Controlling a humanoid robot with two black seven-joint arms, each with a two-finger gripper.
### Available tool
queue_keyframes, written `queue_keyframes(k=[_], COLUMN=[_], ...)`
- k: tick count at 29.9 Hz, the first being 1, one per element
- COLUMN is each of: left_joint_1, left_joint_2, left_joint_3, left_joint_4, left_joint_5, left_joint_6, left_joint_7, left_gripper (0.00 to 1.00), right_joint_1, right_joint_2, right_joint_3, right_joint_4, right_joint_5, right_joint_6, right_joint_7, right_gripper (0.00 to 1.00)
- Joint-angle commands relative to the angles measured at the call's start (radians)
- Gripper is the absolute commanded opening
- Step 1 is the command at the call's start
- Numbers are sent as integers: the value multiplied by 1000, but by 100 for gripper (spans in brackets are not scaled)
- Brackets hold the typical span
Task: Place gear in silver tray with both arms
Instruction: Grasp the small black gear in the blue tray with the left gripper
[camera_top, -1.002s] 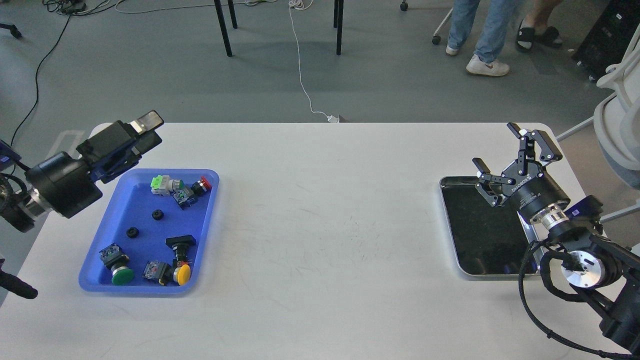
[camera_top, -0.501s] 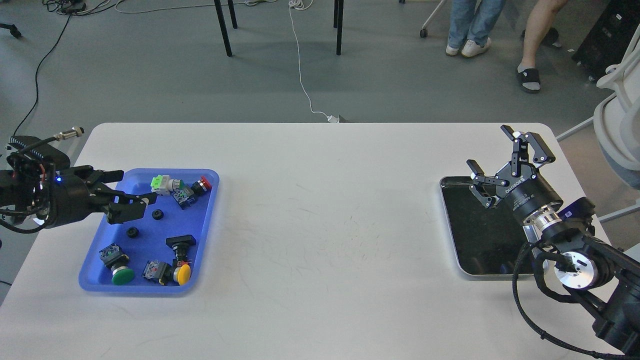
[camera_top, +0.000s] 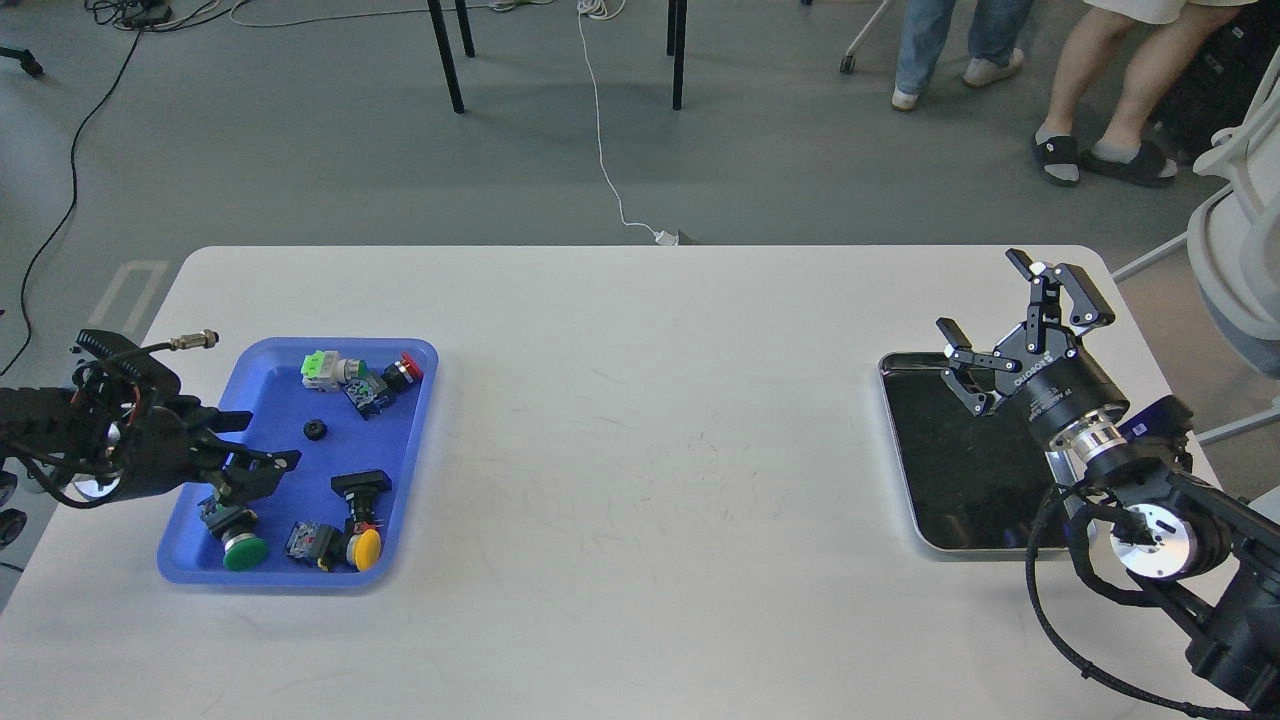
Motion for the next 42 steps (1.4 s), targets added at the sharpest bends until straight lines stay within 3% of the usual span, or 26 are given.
queue_keyframes(k=[1,12,23,31,42], left_joint_1=[0,-4,-5,-5,-66], left_joint_2=[-3,-16,-26,-30,-24], left_joint_3=[13,38,39,39,38], left_joint_4=[17,40,50,50,33], left_joint_5=[0,0,0,0,0], left_joint_6=[9,11,11,17,38], left_joint_7=[0,0,0,0,0], left_gripper=[71,56,23,17,18], right_joint_1=[2,2,4,5,5], right_joint_2=[0,0,0,-2,-2], right_joint_3=[1,1,1,3,3], right_joint_4=[0,-2,-3,-3,-2], right_joint_5=[0,0,0,0,0], right_joint_6=[0,0,0,0,0], right_joint_7=[0,0,0,0,0], right_gripper=[99,99,99,99,99])
